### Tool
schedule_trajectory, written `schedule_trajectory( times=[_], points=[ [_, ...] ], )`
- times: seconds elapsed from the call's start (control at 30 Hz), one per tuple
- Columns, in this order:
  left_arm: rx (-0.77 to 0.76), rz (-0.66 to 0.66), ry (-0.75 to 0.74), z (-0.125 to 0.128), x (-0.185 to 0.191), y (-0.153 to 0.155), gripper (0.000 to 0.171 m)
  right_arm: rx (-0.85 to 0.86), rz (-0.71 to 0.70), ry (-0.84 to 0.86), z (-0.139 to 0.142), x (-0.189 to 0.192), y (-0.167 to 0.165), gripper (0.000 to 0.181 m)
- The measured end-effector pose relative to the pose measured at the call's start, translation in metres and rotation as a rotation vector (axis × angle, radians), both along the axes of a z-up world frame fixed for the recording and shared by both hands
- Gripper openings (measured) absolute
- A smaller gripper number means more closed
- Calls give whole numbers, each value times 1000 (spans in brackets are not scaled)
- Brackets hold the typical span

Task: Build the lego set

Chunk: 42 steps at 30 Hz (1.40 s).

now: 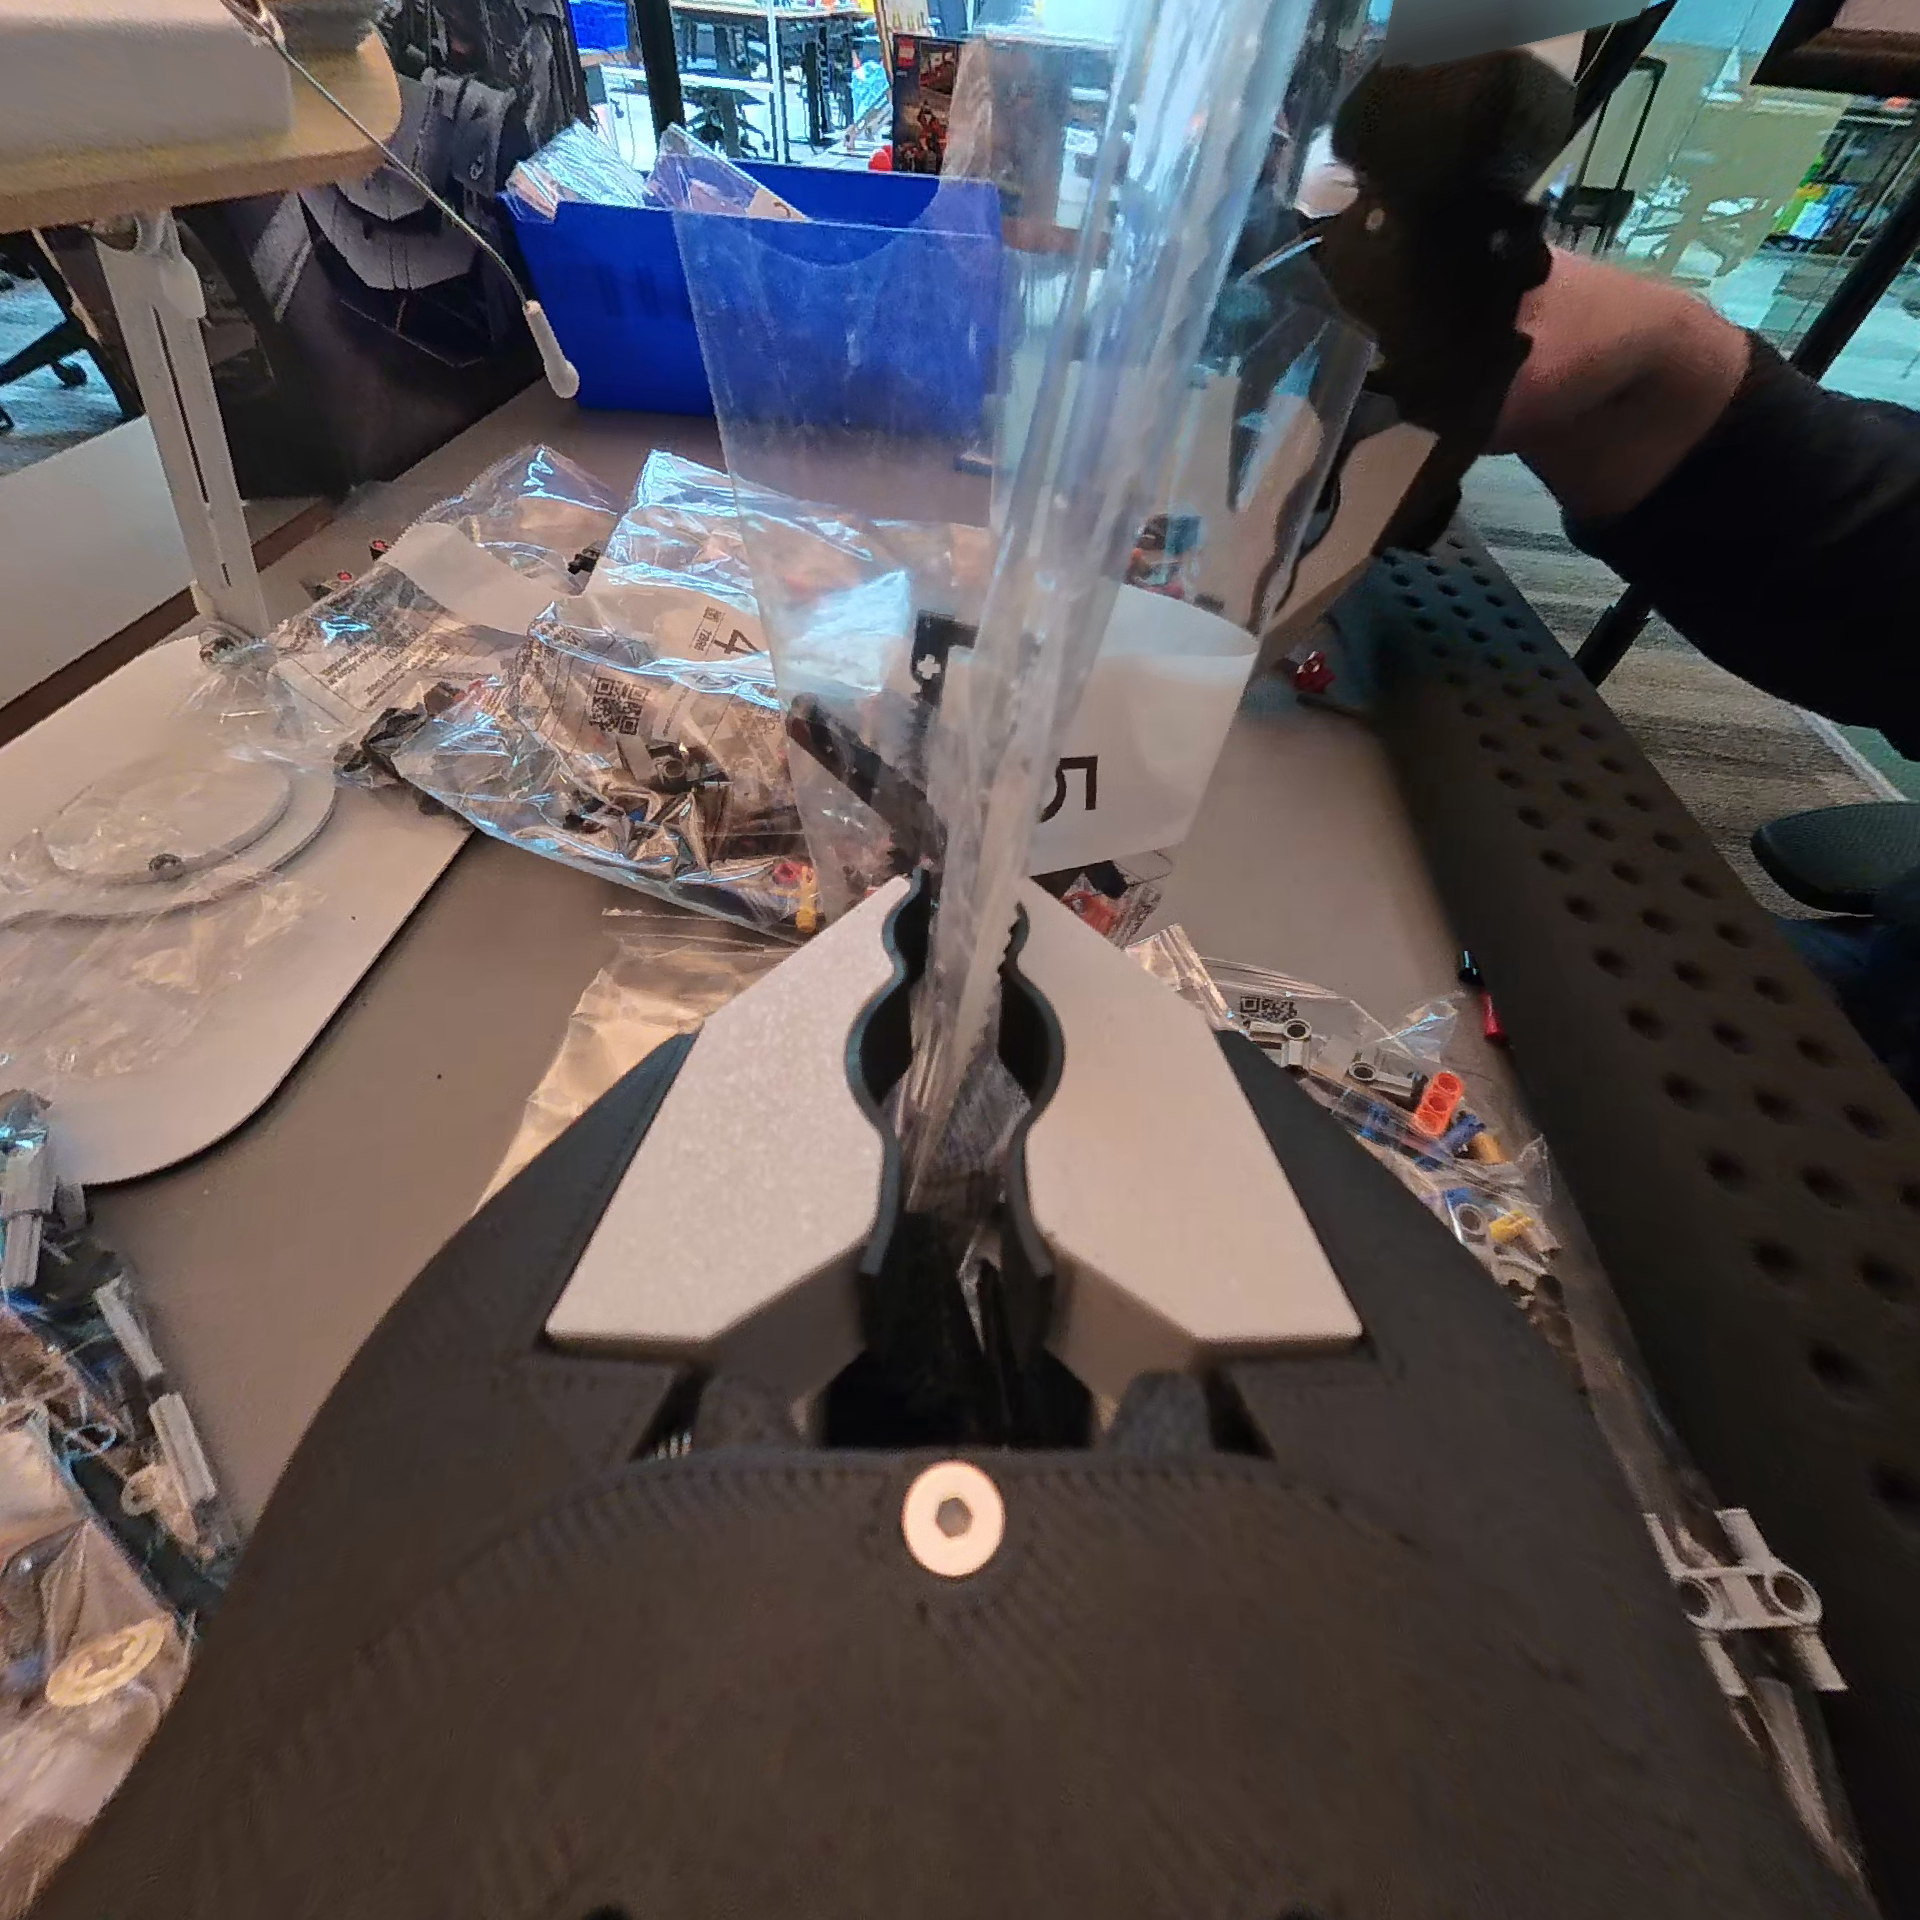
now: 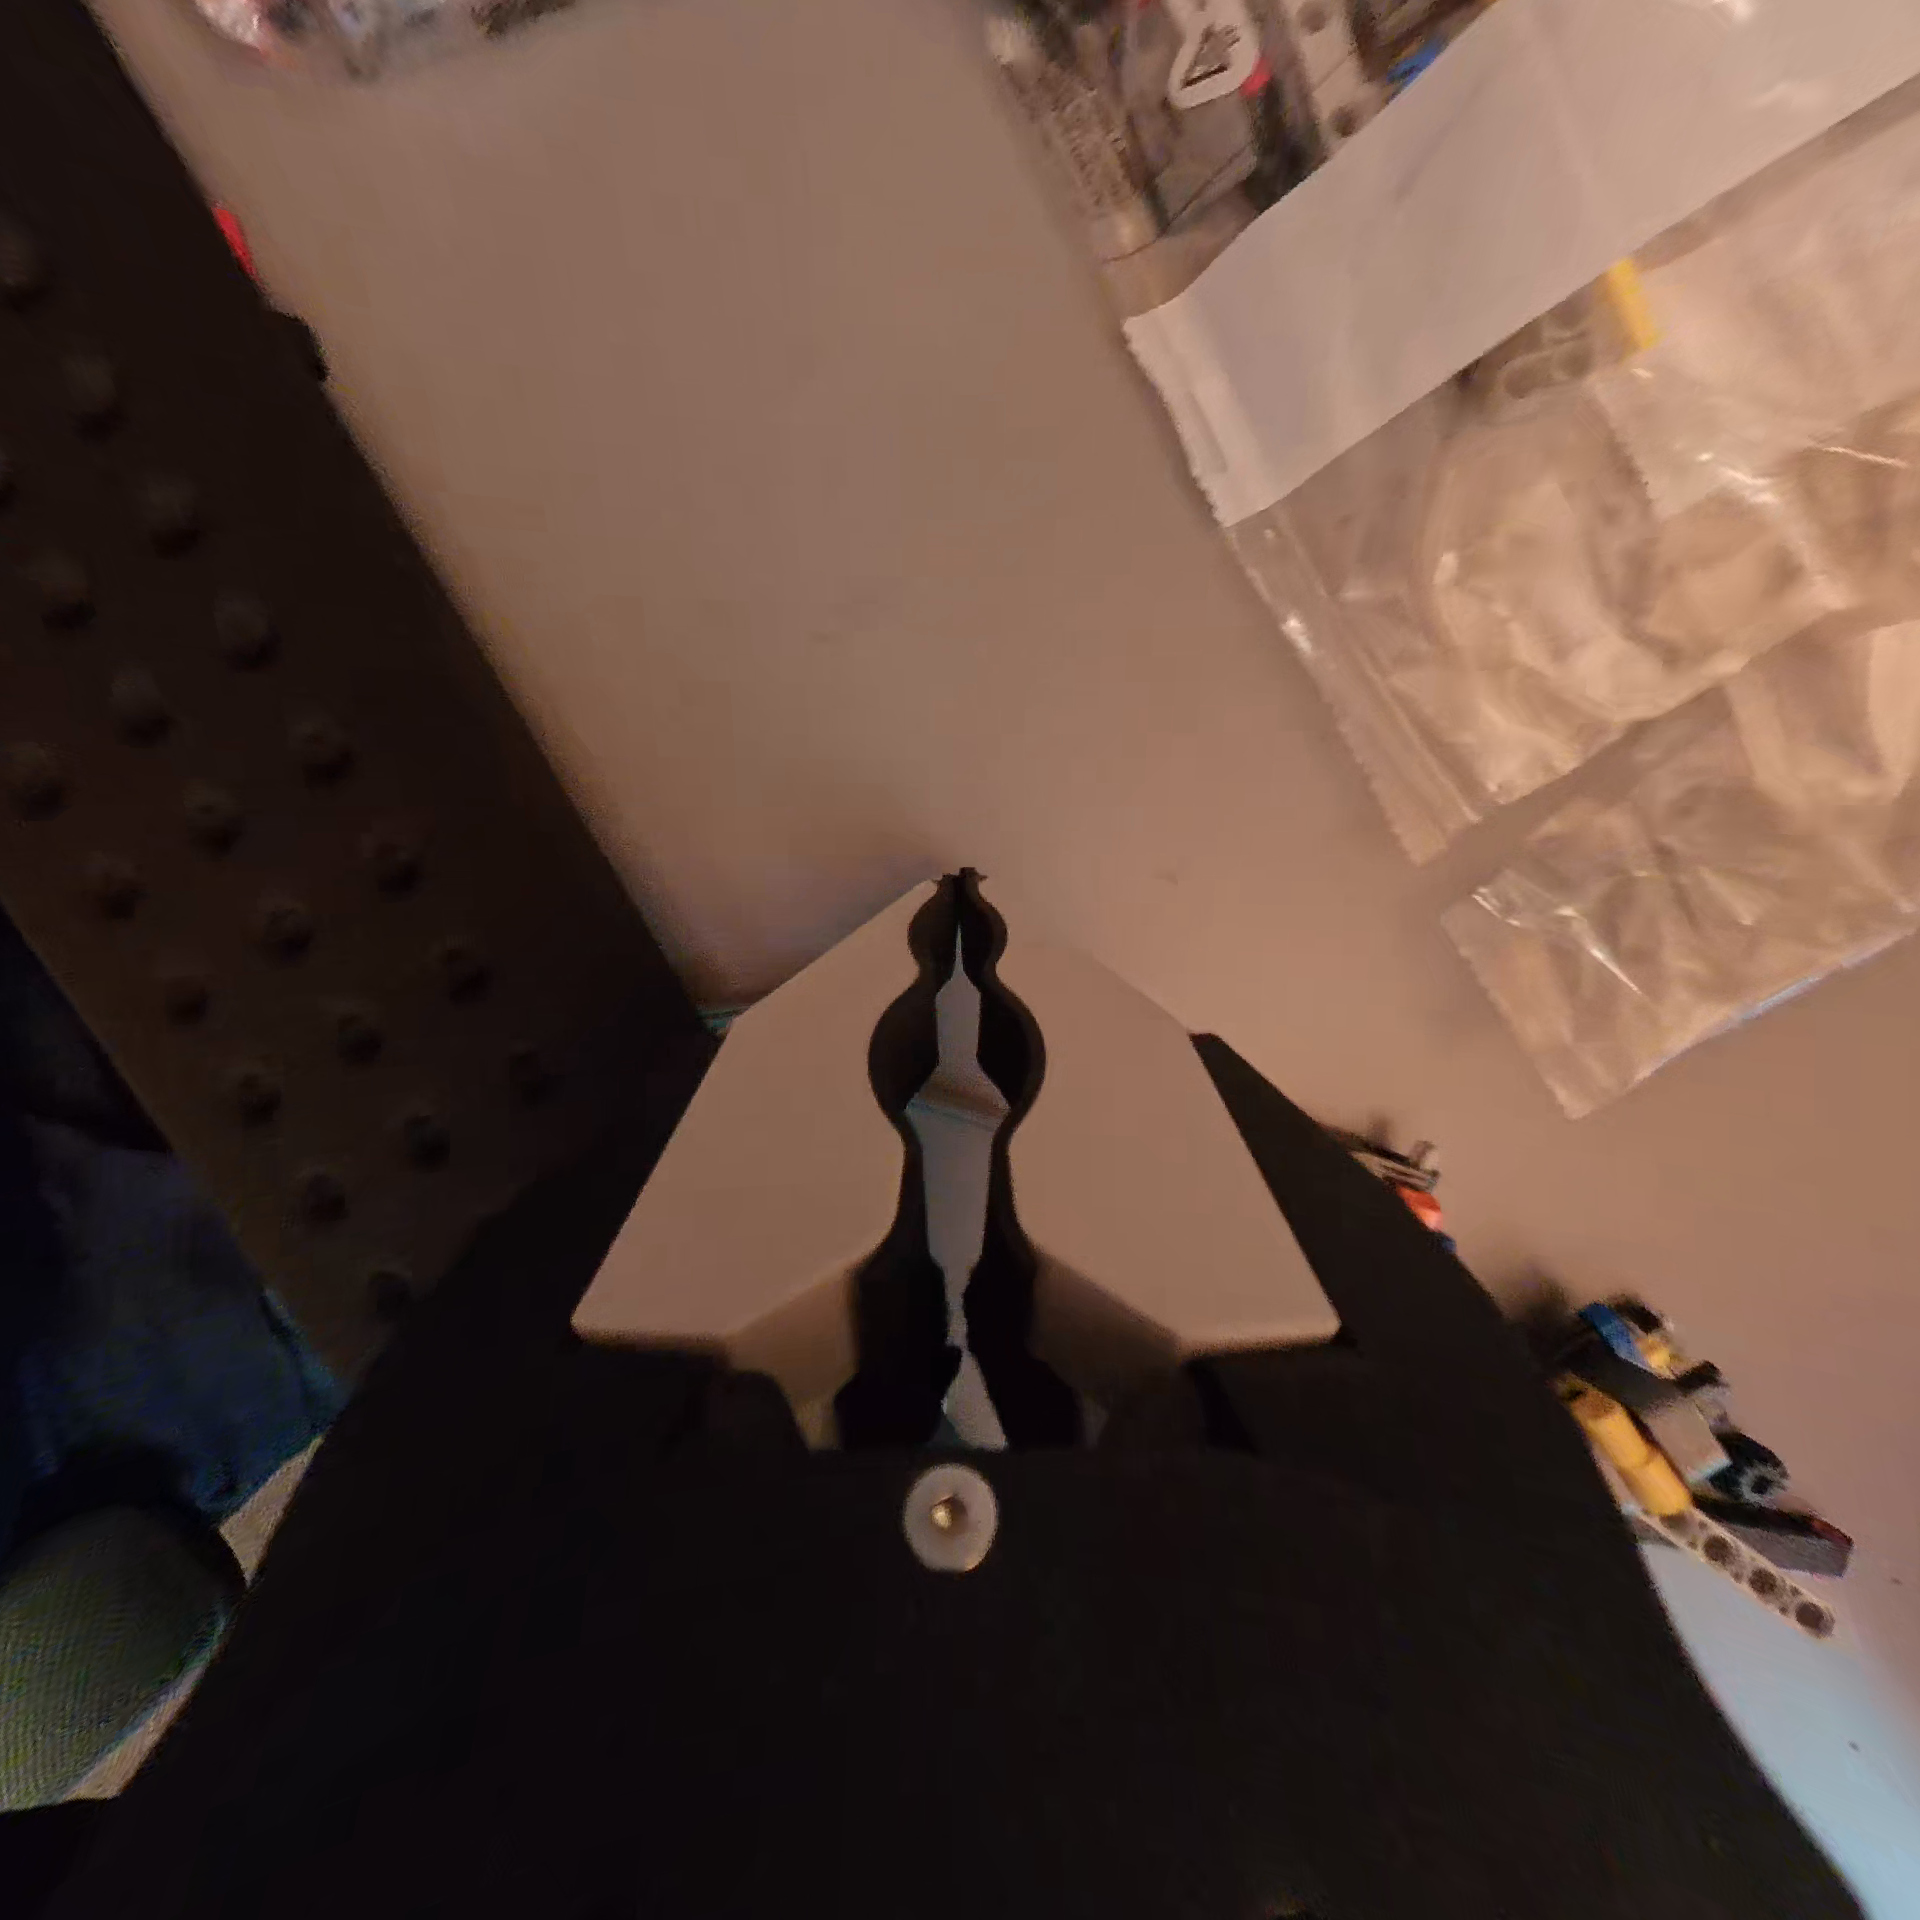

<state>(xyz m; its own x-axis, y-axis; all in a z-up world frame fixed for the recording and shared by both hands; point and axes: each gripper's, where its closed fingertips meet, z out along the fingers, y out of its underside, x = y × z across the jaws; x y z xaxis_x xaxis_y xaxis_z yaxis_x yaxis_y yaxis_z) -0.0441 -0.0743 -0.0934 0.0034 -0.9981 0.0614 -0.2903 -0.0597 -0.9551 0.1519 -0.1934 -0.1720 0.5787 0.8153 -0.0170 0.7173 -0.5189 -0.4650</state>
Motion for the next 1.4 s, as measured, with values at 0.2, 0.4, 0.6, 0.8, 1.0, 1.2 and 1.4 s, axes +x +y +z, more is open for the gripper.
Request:
schedule_trajectory(
  times=[0.2,0.4,0.6,0.8,1.0,1.2,1.4],
  points=[
    [-2,-2,-1,0,0,0,9,6,-11,27,14,13,-2,26],
    [-1,-1,-1,0,0,0,9,-29,46,-53,8,34,-20,33],
    [-4,-1,-1,-1,0,0,9,-62,101,-114,-6,39,-30,26],
    [-6,0,-2,-1,0,0,9,-51,89,-111,-7,36,-24,2],
    [-4,-2,0,-1,1,0,9,-2,74,-94,1,30,-12,2],
    [-3,-3,-1,0,1,0,9,111,70,9,41,4,15,1],
    [-2,-7,1,-1,2,-1,9,238,147,131,97,-45,42,1]
  ],
)
